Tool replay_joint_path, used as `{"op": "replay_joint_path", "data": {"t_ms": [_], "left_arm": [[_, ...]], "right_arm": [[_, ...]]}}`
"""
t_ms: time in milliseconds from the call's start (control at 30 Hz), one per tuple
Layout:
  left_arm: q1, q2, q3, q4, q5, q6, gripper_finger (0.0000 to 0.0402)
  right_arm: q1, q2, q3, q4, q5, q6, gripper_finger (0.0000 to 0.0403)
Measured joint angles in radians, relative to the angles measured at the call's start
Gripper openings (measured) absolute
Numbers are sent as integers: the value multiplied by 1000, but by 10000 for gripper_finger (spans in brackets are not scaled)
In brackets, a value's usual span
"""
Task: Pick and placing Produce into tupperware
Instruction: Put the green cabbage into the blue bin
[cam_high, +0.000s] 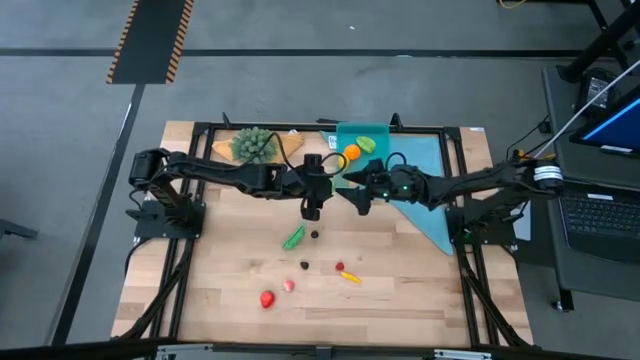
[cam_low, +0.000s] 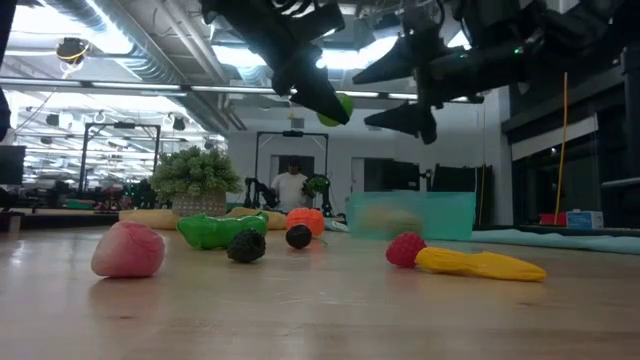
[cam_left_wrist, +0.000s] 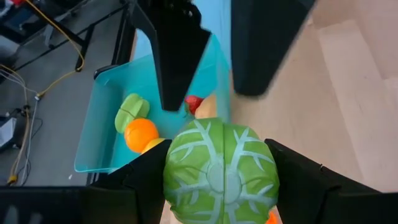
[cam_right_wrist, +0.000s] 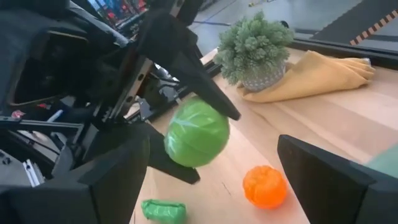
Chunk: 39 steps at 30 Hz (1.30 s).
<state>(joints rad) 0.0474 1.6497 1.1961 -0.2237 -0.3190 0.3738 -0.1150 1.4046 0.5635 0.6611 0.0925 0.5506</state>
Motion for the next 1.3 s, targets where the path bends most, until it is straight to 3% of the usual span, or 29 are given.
{"op": "replay_joint_path", "data": {"t_ms": [533, 900, 1300], "left_arm": [[11, 0, 0, 13, -6, 3, 226], [14, -1, 0, 23, -12, 3, 226], [13, -2, 0, 21, -10, 3, 226]], "right_arm": [[1, 150, -1, 278, -35, 51, 355], [0, 219, 81, 264, -66, 26, 353], [-5, 234, 113, 215, -76, 20, 264]]}}
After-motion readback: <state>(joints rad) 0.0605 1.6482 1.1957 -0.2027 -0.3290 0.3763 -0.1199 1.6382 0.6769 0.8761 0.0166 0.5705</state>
